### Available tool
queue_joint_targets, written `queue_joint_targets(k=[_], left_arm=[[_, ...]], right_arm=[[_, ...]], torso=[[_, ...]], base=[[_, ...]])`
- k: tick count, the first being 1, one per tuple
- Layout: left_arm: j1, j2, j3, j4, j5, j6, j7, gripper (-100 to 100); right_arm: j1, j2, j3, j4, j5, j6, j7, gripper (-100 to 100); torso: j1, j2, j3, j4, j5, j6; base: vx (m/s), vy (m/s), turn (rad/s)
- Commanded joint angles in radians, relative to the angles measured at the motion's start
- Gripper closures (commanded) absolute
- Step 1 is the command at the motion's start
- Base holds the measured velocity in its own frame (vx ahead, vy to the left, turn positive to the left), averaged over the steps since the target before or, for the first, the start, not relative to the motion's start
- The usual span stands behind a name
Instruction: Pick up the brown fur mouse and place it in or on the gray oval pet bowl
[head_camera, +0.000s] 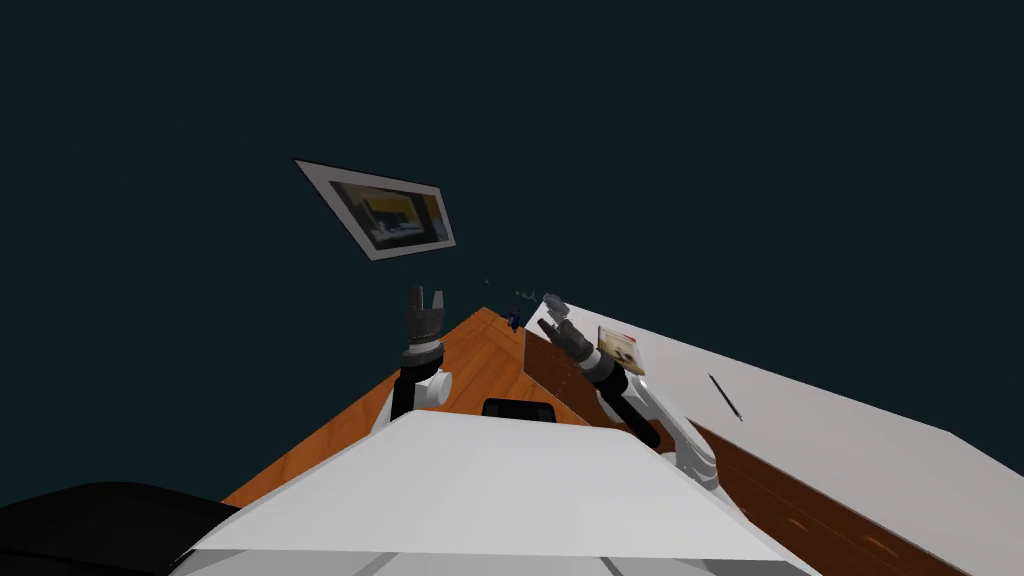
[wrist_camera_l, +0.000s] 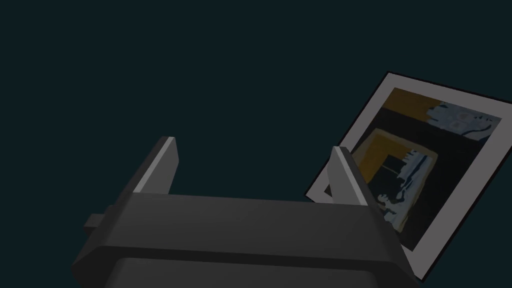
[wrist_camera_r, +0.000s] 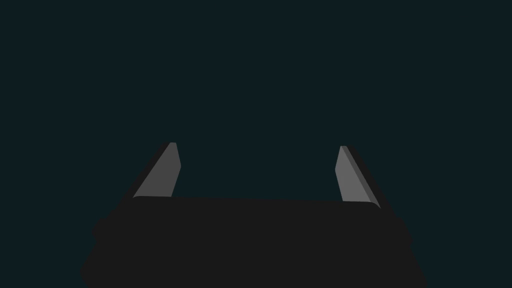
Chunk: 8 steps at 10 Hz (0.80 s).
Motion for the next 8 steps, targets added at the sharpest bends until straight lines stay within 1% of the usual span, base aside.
queue_joint_targets(k=[1, 2, 3, 4, 5, 6, 7, 8], left_arm=[[0.000, 0.000, 0.000, 0.000, 0.000, 0.000, 0.000, 0], [0.000, 0.000, 0.000, 0.000, 0.000, 0.000, 0.000, 0], [0.000, 0.000, 0.000, 0.000, 0.000, 0.000, 0.000, 0], [0.000, 0.000, 0.000, 0.000, 0.000, 0.000, 0.000, 0], [0.000, 0.000, 0.000, 0.000, 0.000, 0.000, 0.000, 0], [0.000, 0.000, 0.000, 0.000, 0.000, 0.000, 0.000, 0], [0.000, 0.000, 0.000, 0.000, 0.000, 0.000, 0.000, 0], [0.000, 0.000, 0.000, 0.000, 0.000, 0.000, 0.000, 0]], right_arm=[[-0.006, -0.016, 0.006, 0.011, 0.050, -0.003, -0.009, -100], [-0.018, -0.052, 0.022, 0.027, 0.080, -0.004, -0.023, -100], [-0.018, -0.052, 0.022, 0.027, 0.112, -0.004, -0.023, -100], [-0.030, -0.089, 0.039, 0.044, 0.141, -0.005, -0.037, -100], [-0.030, -0.089, 0.039, 0.044, 0.168, -0.005, -0.037, -100], [-0.030, -0.089, 0.039, 0.044, 0.184, -0.005, -0.037, -100], [-0.042, -0.126, 0.055, 0.062, 0.222, -0.006, -0.049, -100], [-0.042, -0.126, 0.055, 0.062, 0.251, -0.006, -0.049, -100]], torso=[[0.000, 0.000, 0.000, 0.000, 0.000, 0.000], [0.000, 0.000, 0.000, 0.000, 0.000, 0.001], [0.000, 0.000, 0.000, 0.000, 0.000, 0.000], [0.000, 0.000, 0.000, 0.000, 0.000, 0.001], [0.000, -0.001, 0.000, 0.000, 0.000, 0.000], [0.000, -0.001, 0.000, 0.000, 0.000, 0.001], [0.000, -0.001, -0.001, 0.000, 0.000, 0.001], [0.000, -0.001, -0.001, 0.000, 0.000, 0.000]], base=[[-0.020, -0.012, 0.121], [-0.022, -0.013, 0.214], [-0.016, -0.016, 0.096], [-0.014, -0.007, 0.221], [-0.011, -0.011, 0.138], [-0.004, -0.007, -0.021], [-0.006, -0.003, 0.173], [-0.008, -0.011, 0.160]])
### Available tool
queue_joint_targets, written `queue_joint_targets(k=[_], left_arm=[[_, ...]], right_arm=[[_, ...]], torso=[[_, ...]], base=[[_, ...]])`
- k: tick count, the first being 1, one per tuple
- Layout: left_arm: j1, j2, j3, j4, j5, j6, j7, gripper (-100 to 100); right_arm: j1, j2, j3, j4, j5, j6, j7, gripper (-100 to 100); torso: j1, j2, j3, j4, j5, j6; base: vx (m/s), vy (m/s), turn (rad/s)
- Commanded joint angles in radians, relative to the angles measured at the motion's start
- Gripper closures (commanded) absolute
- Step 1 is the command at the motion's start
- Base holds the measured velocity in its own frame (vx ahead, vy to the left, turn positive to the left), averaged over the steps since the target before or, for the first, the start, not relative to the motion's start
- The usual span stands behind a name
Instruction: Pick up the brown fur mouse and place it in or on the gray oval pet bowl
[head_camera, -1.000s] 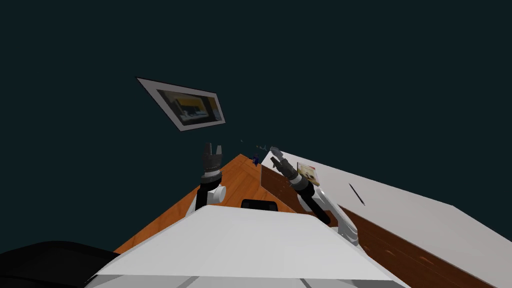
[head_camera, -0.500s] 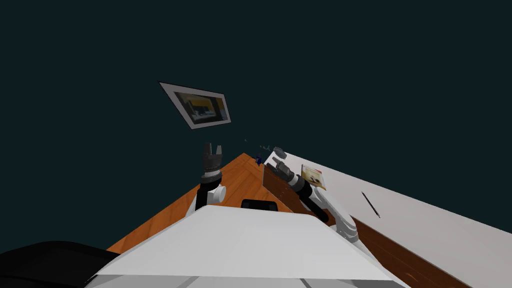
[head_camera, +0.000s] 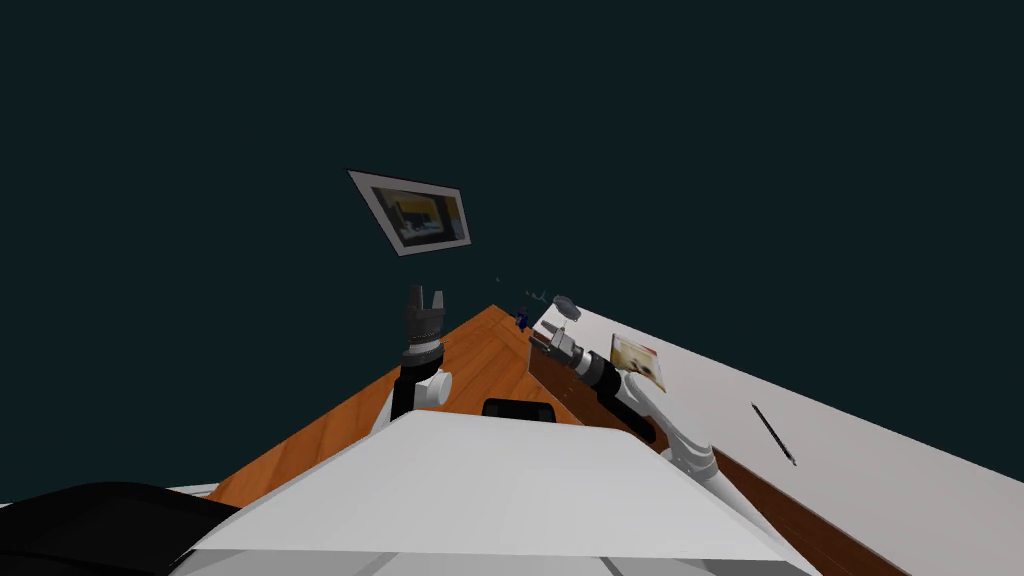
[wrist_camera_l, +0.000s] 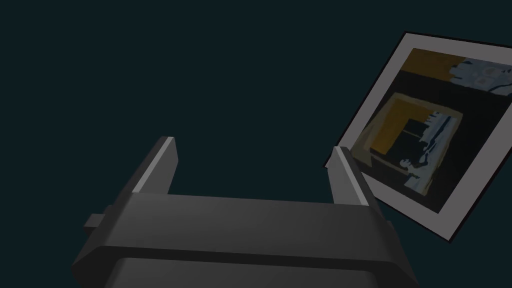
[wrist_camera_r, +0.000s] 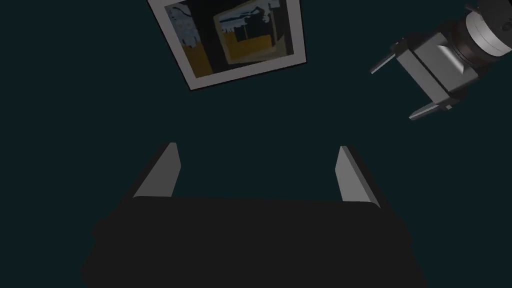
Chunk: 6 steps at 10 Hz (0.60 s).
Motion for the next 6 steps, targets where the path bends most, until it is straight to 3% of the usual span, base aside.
queue_joint_targets(k=[1, 2, 3, 6], left_arm=[[0.000, 0.000, 0.000, 0.000, 0.000, 0.000, 0.000, 0], [0.000, 0.000, 0.000, 0.000, 0.000, 0.000, 0.000, 0], [0.000, 0.000, 0.000, 0.000, 0.000, 0.000, 0.000, 0], [0.000, 0.000, 0.000, 0.000, 0.000, 0.000, 0.000, 0]], right_arm=[[-0.012, -0.045, 0.017, 0.019, 0.050, -0.002, -0.015, -100], [-0.012, -0.045, 0.017, 0.019, 0.082, -0.002, -0.015, -100], [-0.022, -0.082, 0.035, 0.040, 0.112, -0.005, -0.024, -100], [-0.033, -0.118, 0.052, 0.061, 0.212, -0.008, -0.031, -100]], torso=[[0.000, 0.000, 0.000, 0.000, 0.000, 0.000], [0.000, 0.000, 0.000, 0.000, 0.000, 0.000], [-0.001, 0.000, 0.000, 0.000, 0.000, 0.000], [-0.001, -0.001, 0.000, 0.000, 0.000, 0.000]], base=[[-0.007, -0.014, 0.227], [-0.004, -0.018, 0.114], [0.000, -0.013, 0.209], [0.003, -0.016, 0.160]])
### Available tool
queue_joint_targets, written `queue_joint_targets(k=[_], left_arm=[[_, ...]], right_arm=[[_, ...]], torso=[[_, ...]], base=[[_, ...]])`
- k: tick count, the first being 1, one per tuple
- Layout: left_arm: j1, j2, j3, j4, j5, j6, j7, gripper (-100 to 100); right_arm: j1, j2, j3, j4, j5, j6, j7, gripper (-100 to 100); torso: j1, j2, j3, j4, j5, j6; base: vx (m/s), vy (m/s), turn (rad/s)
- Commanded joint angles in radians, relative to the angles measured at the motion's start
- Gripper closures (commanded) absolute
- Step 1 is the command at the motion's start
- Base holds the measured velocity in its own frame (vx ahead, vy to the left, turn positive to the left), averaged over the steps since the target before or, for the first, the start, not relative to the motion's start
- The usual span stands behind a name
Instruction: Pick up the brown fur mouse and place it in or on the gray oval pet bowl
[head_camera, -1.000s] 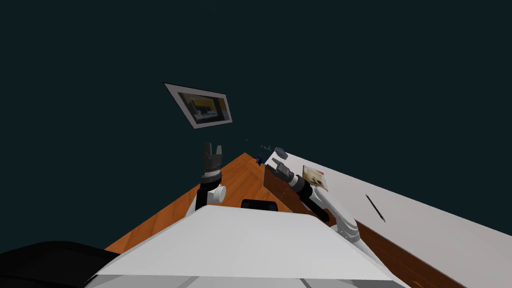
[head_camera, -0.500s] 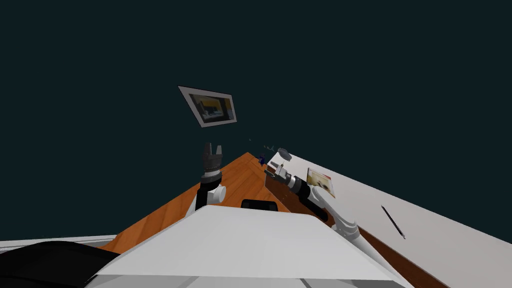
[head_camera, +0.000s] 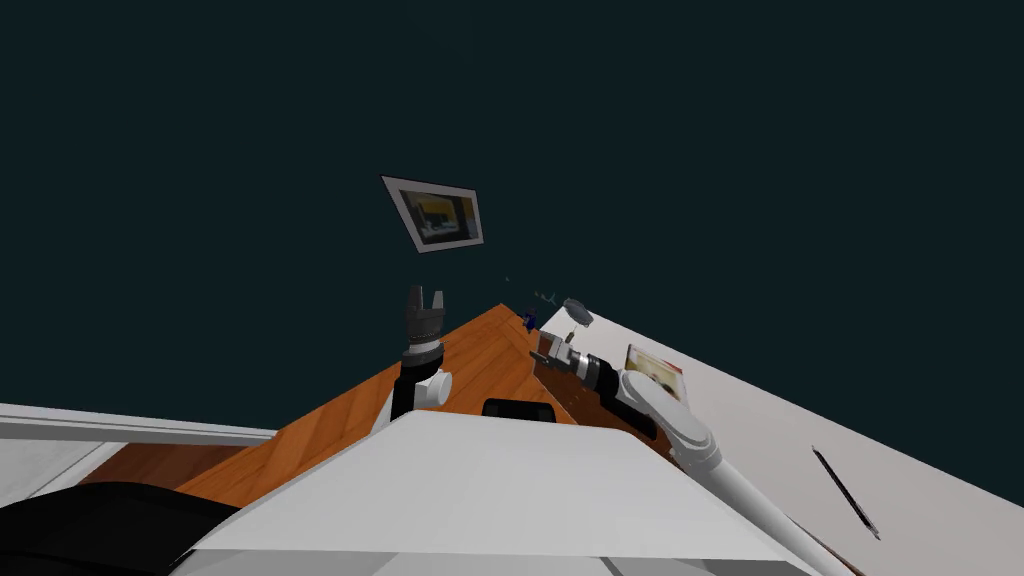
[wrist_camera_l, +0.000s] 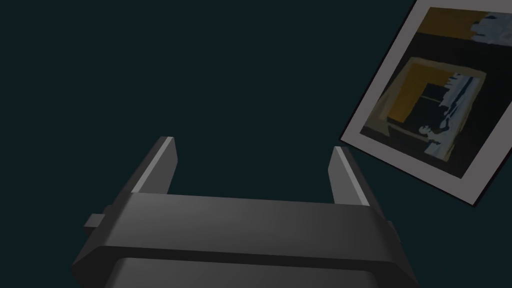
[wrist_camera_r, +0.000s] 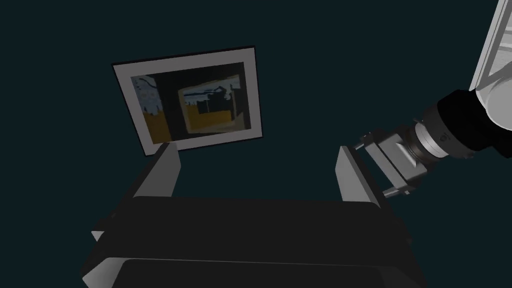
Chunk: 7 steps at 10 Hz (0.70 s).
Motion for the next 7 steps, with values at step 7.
queue_joint_targets(k=[7], left_arm=[[0.000, 0.000, 0.000, 0.000, 0.000, 0.000, 0.000, 0]], right_arm=[[-0.025, -0.108, 0.053, 0.076, 0.217, -0.021, 0.001, -100]], torso=[[-0.001, -0.001, -0.001, 0.000, 0.000, 0.000]], base=[[0.015, -0.018, 0.142]])
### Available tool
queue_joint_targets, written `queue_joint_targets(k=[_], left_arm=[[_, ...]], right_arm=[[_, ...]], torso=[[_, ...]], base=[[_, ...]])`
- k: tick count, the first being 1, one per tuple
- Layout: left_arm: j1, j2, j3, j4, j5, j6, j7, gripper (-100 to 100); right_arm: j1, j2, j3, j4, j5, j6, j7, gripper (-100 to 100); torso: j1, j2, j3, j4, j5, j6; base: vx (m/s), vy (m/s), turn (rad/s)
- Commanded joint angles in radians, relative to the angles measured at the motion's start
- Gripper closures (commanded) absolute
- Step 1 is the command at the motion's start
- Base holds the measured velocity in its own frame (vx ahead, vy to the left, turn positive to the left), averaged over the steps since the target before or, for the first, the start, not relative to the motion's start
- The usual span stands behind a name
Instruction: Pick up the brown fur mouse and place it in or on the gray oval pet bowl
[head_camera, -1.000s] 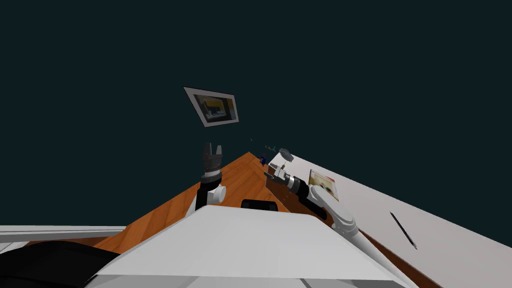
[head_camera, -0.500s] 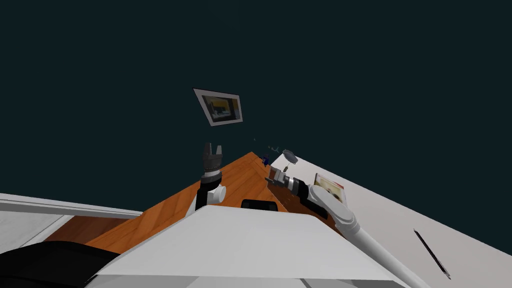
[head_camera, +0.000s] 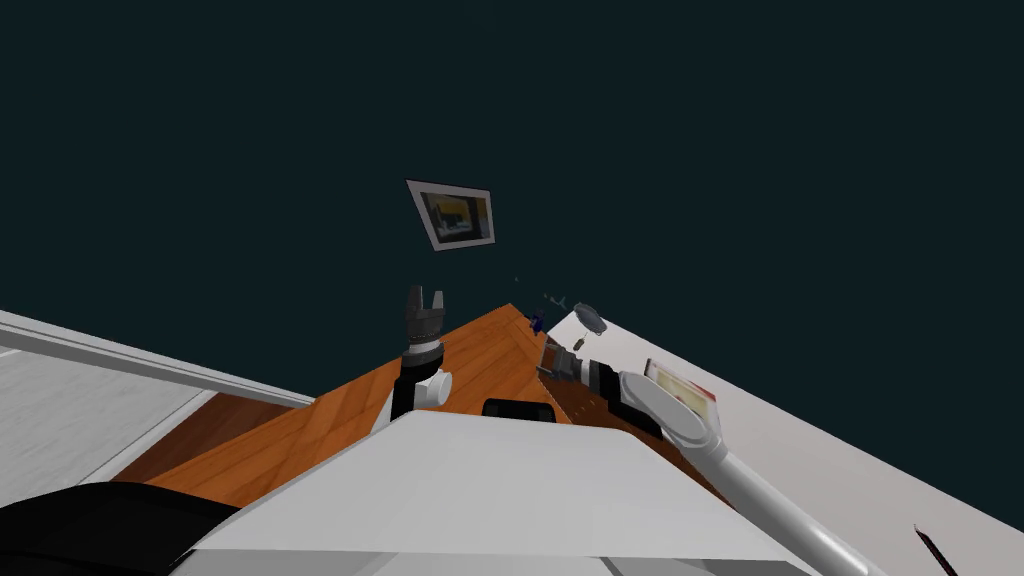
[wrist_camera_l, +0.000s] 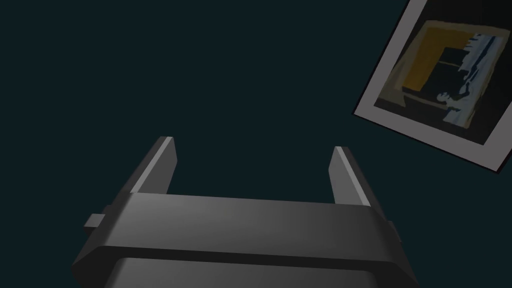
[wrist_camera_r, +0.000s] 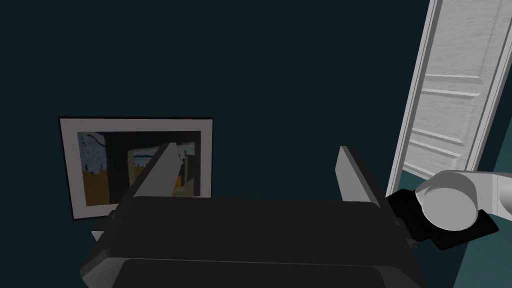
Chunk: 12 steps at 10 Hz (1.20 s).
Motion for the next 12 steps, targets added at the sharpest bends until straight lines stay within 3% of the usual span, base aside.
queue_joint_targets(k=[1, 2, 3, 4, 5, 6, 7, 12], left_arm=[[0.000, 0.000, 0.000, 0.000, 0.000, 0.000, 0.000, 0], [0.000, 0.000, 0.000, 0.000, 0.000, 0.000, 0.000, 0], [0.000, 0.000, 0.000, 0.000, 0.000, 0.000, 0.000, 0], [0.000, 0.000, 0.000, 0.000, 0.000, 0.000, 0.000, 0], [0.000, 0.000, 0.000, 0.000, 0.000, 0.000, 0.000, 0], [0.000, 0.000, 0.000, 0.000, 0.000, 0.000, 0.000, 0], [0.000, 0.000, 0.000, 0.000, 0.000, 0.000, 0.000, 0], [0.000, 0.000, 0.000, 0.000, 0.000, 0.000, 0.000, 0]], right_arm=[[0.000, -0.005, 0.006, -0.001, 0.031, 0.003, -0.003, -100], [-0.009, -0.040, 0.022, 0.023, 0.069, -0.002, -0.003, -100], [-0.009, -0.040, 0.022, 0.023, 0.095, -0.002, -0.003, -100], [-0.018, -0.074, 0.038, 0.048, 0.138, -0.008, -0.001, -100], [-0.018, -0.074, 0.038, 0.048, 0.157, -0.008, -0.001, -100], [-0.026, -0.107, 0.054, 0.073, 0.196, -0.015, 0.002, -100], [-0.026, -0.107, 0.054, 0.073, 0.217, -0.015, 0.002, -100], [-0.047, -0.203, 0.099, 0.147, 0.378, -0.036, 0.018, -100]], torso=[[0.000, 0.000, 0.000, 0.000, 0.000, 0.000], [0.001, 0.001, 0.000, 0.000, 0.000, 0.000], [0.001, 0.000, 0.000, 0.000, 0.000, -0.001], [0.000, 0.000, 0.000, 0.000, 0.000, 0.000], [0.000, 0.000, 0.000, 0.000, 0.000, 0.000], [0.000, 0.000, 0.000, 0.000, 0.000, 0.000], [-0.001, -0.001, 0.000, 0.000, 0.000, 0.000], [0.000, -0.001, -0.001, 0.000, 0.000, 0.000]], base=[[0.006, -0.013, 0.011], [0.017, -0.014, 0.228], [0.019, -0.023, 0.124], [0.026, -0.023, 0.205], [0.025, -0.031, 0.113], [0.030, -0.038, 0.202], [0.029, -0.037, 0.118], [0.034, -0.035, 0.161]])
